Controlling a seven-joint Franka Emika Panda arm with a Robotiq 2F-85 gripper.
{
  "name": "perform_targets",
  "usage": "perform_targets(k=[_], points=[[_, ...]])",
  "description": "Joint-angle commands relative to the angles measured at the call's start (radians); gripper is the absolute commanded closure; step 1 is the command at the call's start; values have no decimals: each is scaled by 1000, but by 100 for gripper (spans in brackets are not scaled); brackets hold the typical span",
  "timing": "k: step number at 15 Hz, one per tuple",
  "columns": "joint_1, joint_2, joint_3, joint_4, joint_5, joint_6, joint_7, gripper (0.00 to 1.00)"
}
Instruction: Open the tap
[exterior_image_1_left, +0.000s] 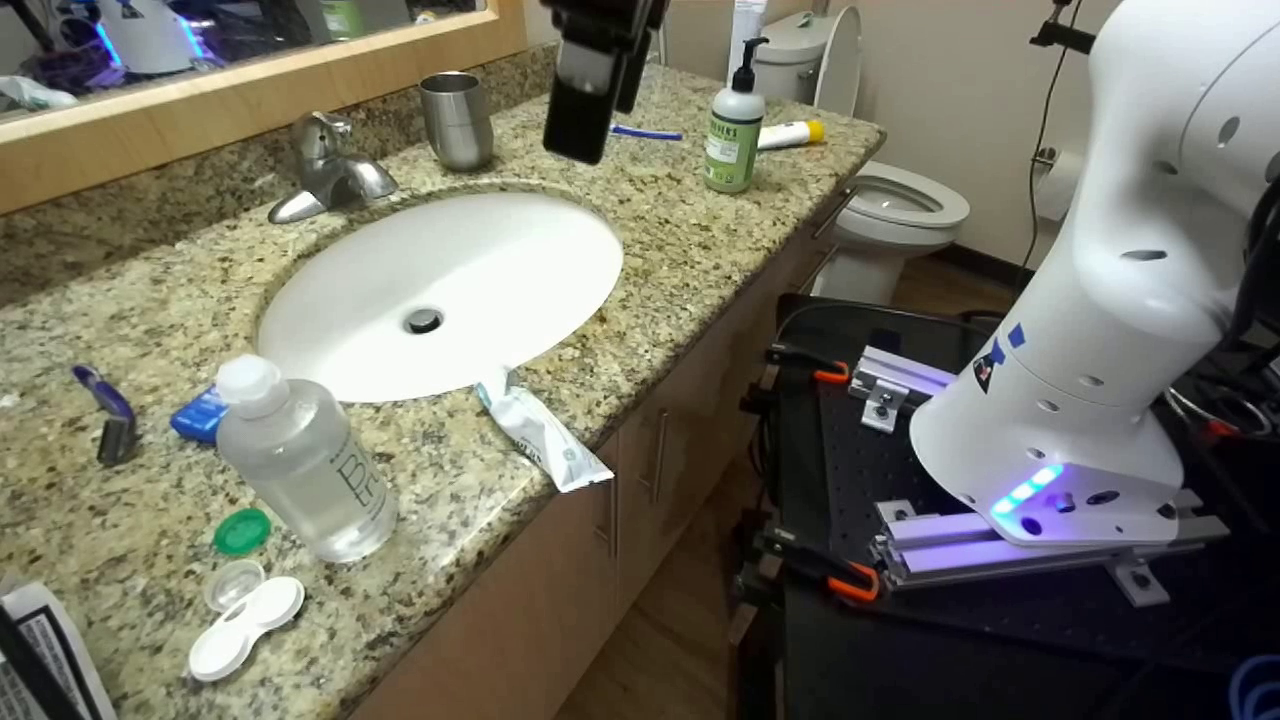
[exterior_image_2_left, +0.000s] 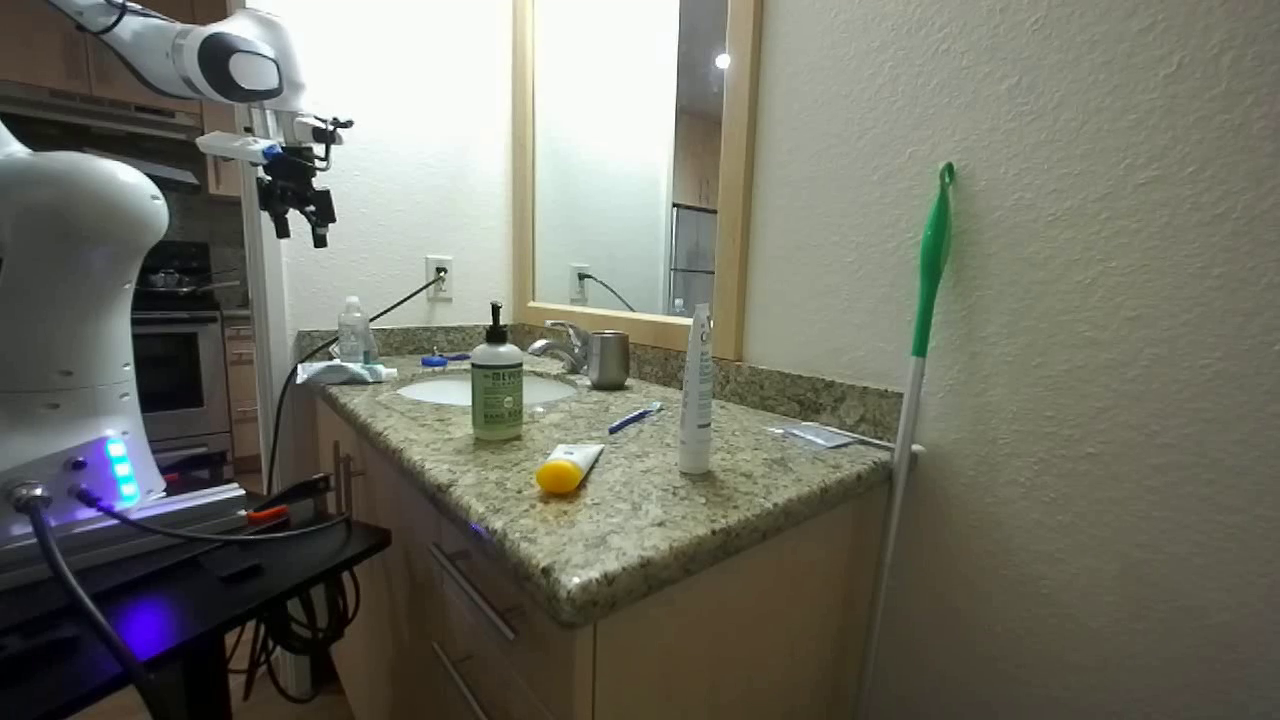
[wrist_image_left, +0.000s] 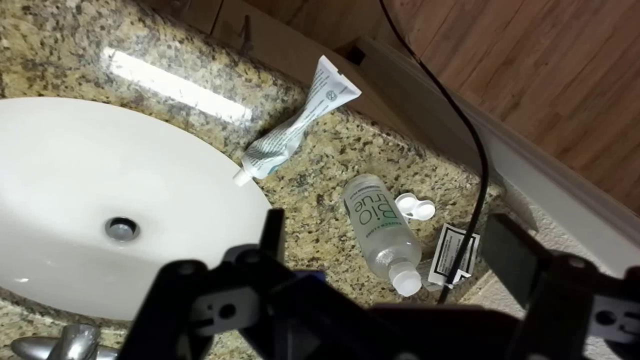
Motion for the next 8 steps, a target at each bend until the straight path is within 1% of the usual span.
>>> perform_targets(k=[1,3,5,8], points=[[-129,192,2,52,-74,184,55,0],[-198,292,5,79,-119,292,129,0],[-270,394,-25,92,-148,379,172,0],[-342,592,-21,186,-223,480,251,0]])
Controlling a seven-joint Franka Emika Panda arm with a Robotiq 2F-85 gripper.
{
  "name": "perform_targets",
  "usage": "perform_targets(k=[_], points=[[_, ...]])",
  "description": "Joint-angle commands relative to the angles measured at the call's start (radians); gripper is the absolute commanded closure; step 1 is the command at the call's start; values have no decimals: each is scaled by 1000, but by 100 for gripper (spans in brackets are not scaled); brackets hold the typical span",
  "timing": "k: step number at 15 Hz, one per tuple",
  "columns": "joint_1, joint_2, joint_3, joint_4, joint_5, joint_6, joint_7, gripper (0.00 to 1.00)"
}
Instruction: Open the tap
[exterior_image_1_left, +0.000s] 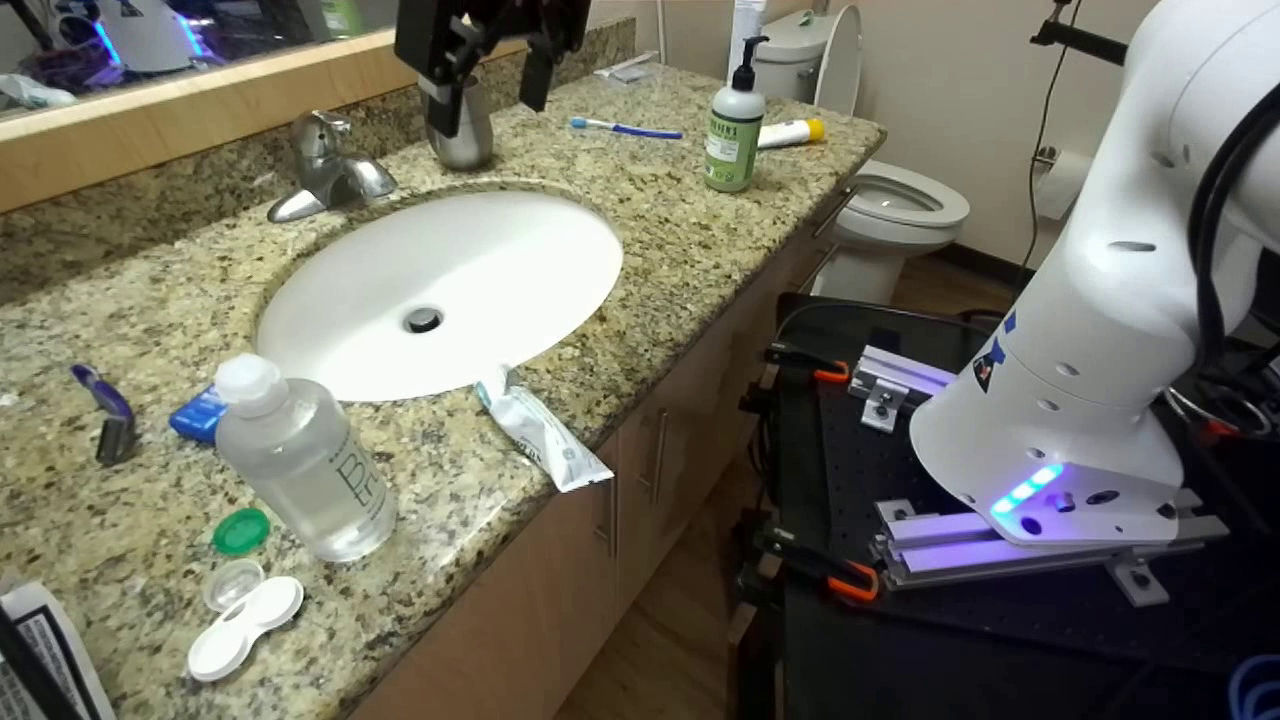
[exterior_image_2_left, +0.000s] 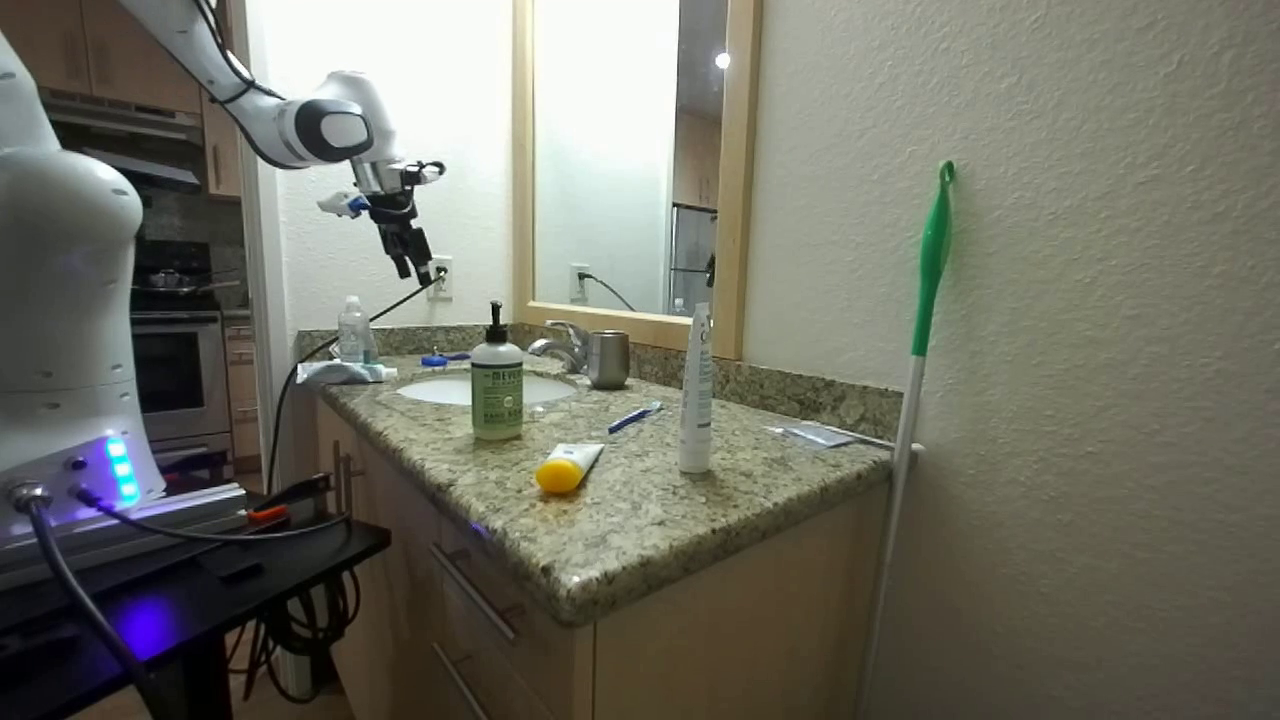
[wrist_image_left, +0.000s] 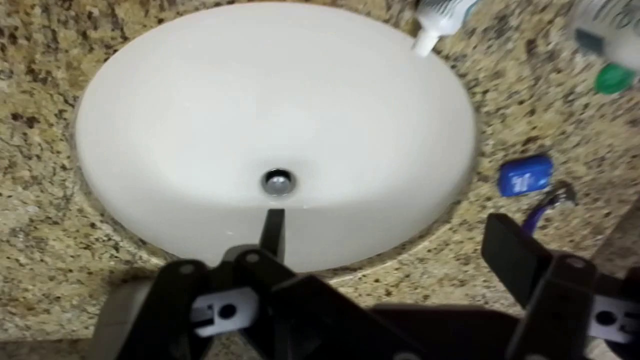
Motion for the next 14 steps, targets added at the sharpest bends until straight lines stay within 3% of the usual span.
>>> perform_targets(k=[1,3,4,7,8,9,10,11,12,14], points=[[-86,258,9,144,-113,101,99,0],[-59,332,3,208,-144,66,139,0],[-44,246,-28,133,-123,81,104,0],[-40,340,-38,208,-180,43,150,0],[-125,394,-6,245,-336,96,272,0],[-177,422,9,272,-404,143,298,0],[-190,458,-7,318,-502,169,372,0],[-133,482,-91,356,-593,199,429,0],[-179,518,-64,403,-688,236,483,0],[-139,599,-116,489,-872,313,616,0]])
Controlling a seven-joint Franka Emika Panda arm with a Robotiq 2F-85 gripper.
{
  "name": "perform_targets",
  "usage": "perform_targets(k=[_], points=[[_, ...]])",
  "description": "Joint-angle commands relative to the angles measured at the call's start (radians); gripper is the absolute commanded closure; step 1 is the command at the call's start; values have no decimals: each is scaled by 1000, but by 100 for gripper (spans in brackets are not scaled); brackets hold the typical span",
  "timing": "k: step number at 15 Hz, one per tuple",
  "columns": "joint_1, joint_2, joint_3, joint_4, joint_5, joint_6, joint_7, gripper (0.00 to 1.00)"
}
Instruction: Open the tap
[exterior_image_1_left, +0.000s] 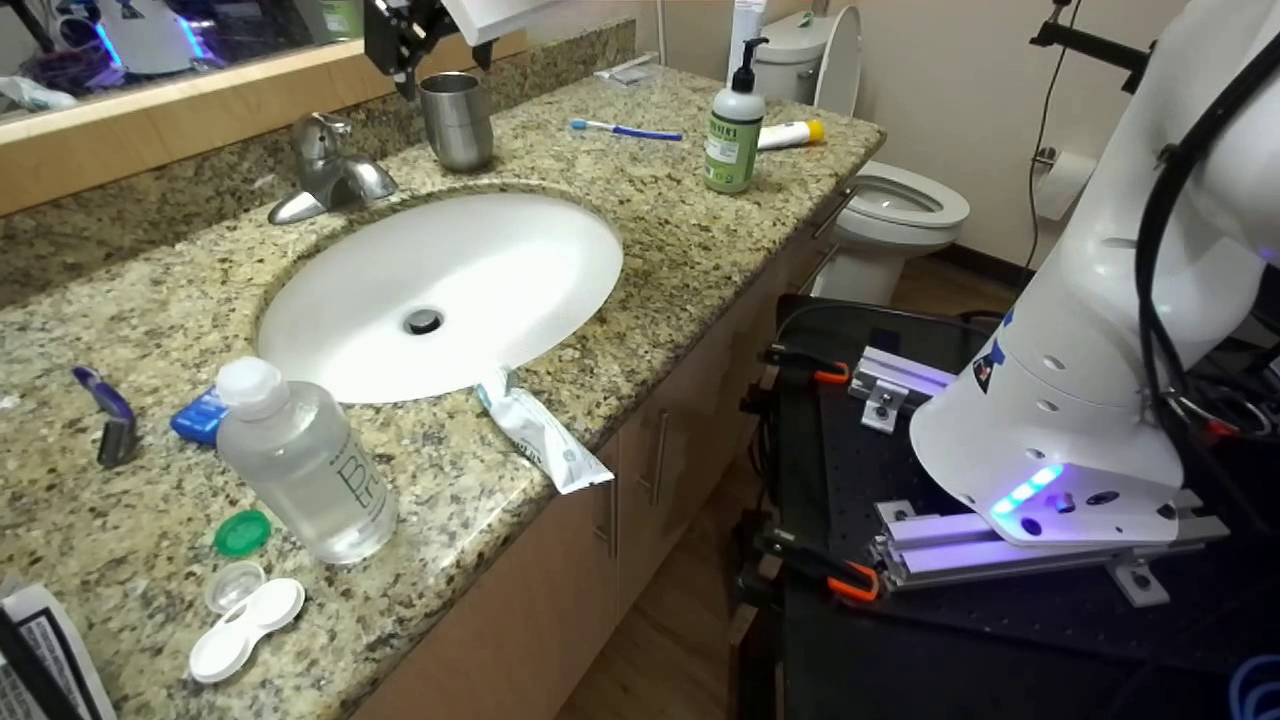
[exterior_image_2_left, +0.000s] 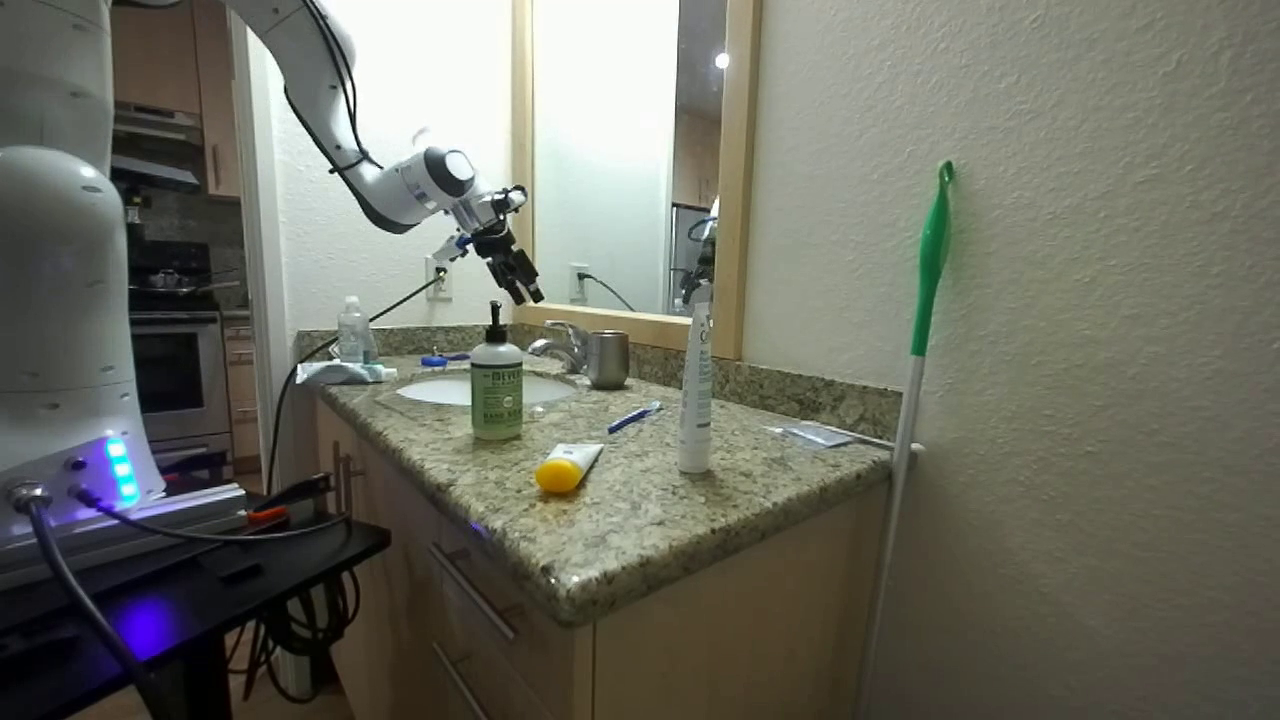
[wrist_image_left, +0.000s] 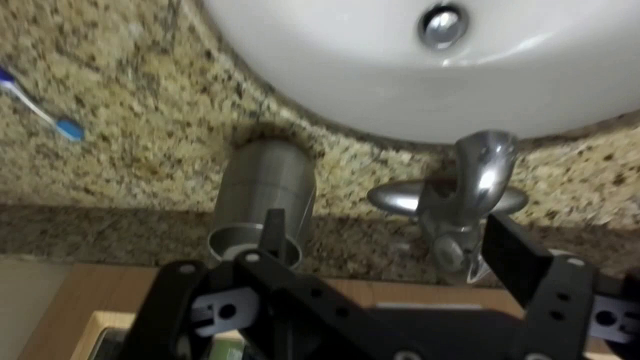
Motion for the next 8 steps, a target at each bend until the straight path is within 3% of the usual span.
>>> perform_targets(k=[1,2,4,5,8], points=[[30,169,-39,171,-246,108,198,0],[39,201,-36,200,-253,120,238,0],[20,263,26,226,-105,122,198,0],[24,190,-4,172,-169,101,209,0],[30,257,24,215,-116,103,208,0]])
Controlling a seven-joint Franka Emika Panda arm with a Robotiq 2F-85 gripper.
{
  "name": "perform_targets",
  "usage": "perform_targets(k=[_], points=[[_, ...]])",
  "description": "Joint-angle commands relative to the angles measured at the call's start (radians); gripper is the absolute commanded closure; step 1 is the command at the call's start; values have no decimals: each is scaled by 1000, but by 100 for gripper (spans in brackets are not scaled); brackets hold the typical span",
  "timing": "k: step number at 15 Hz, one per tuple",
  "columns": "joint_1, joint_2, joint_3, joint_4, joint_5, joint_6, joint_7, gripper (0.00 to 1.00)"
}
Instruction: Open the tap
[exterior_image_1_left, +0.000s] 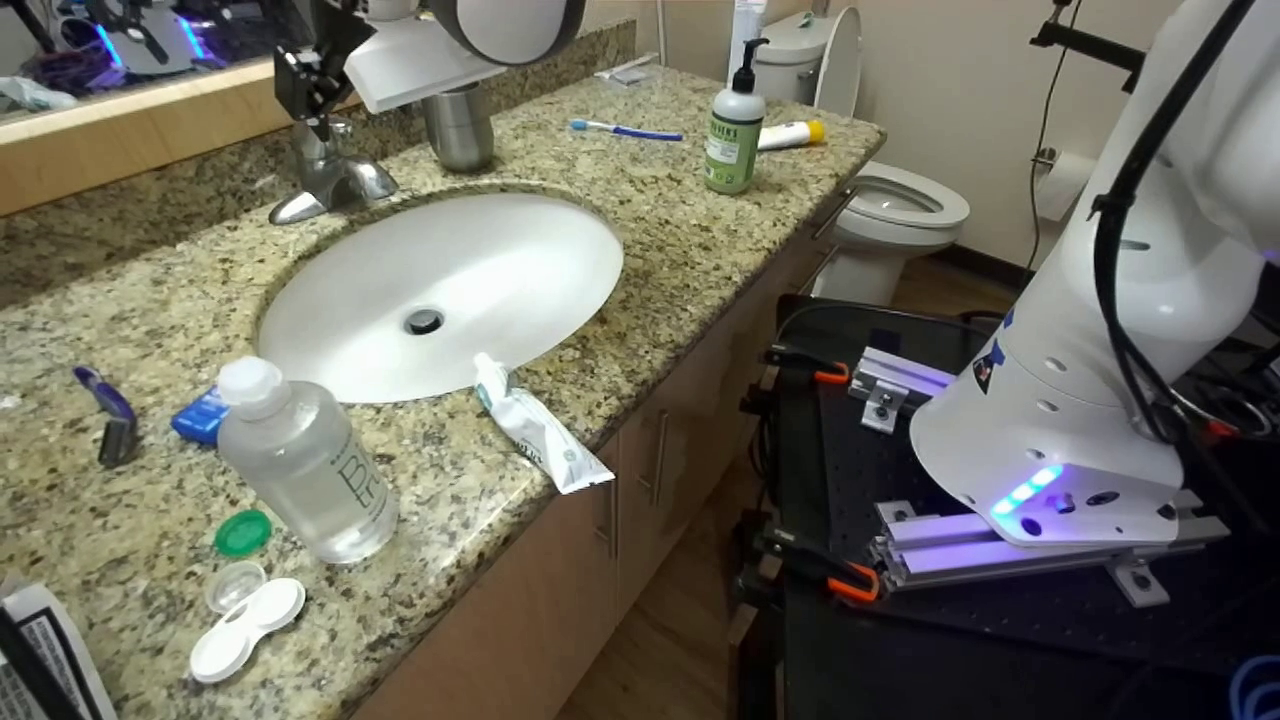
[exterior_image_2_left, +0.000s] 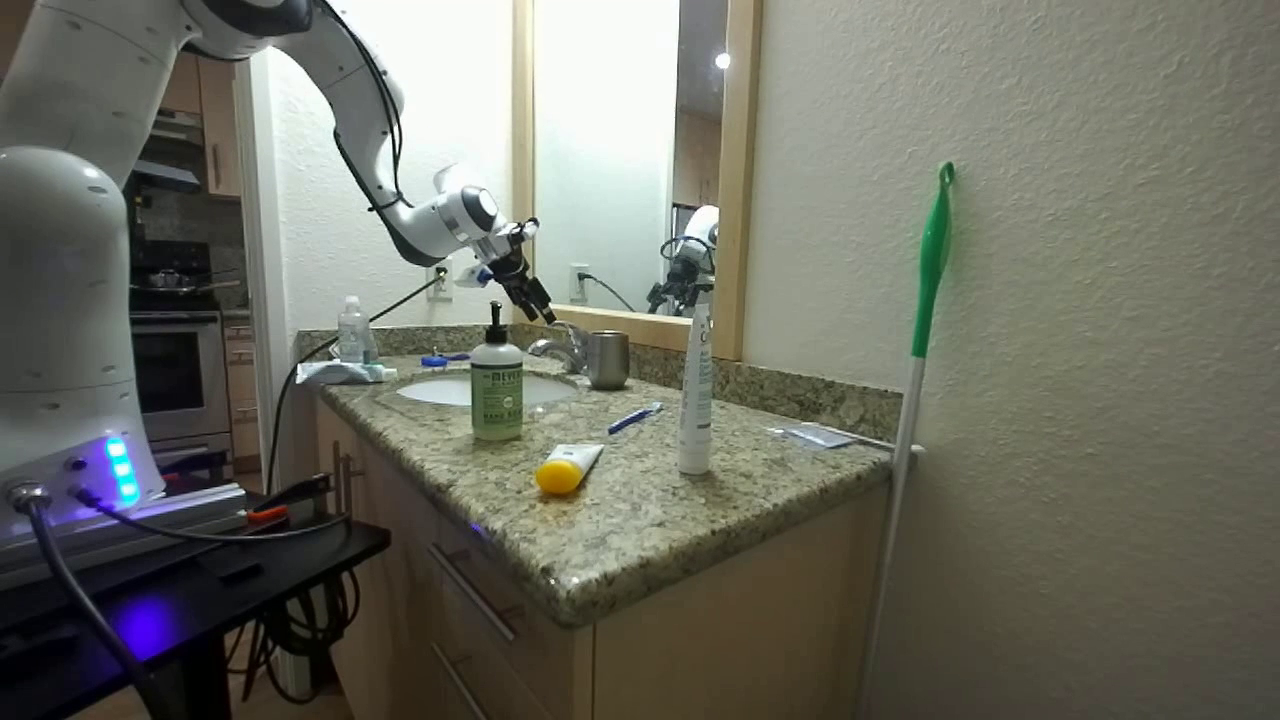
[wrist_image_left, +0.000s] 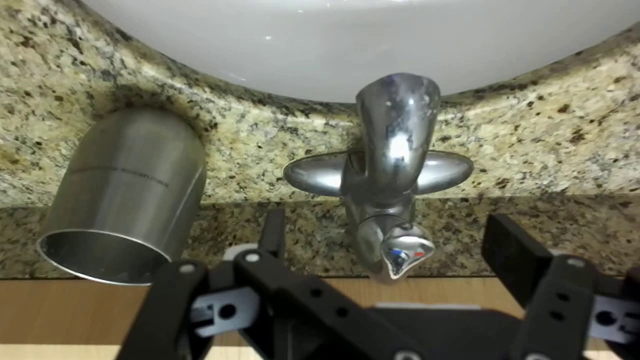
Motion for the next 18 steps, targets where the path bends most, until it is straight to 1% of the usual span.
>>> perform_targets(k=[1,3,4,5,7,8,11,12,13,16,18], points=[[-1,2,0,3,0,0,0,0],[3,47,-4,43,1,4,11,0],[-3,69,11,51,15,28,-2,0],[2,84,12,63,10,36,3,0],[51,111,-35,102,-62,37,66,0],[16,66,0,48,-17,17,19,0],[41,99,-21,87,-41,15,43,0],[64,113,-61,111,-81,18,81,8],[80,118,-87,124,-108,13,101,27],[119,131,-153,153,-186,12,175,48],[132,133,-161,153,-204,20,197,62]])
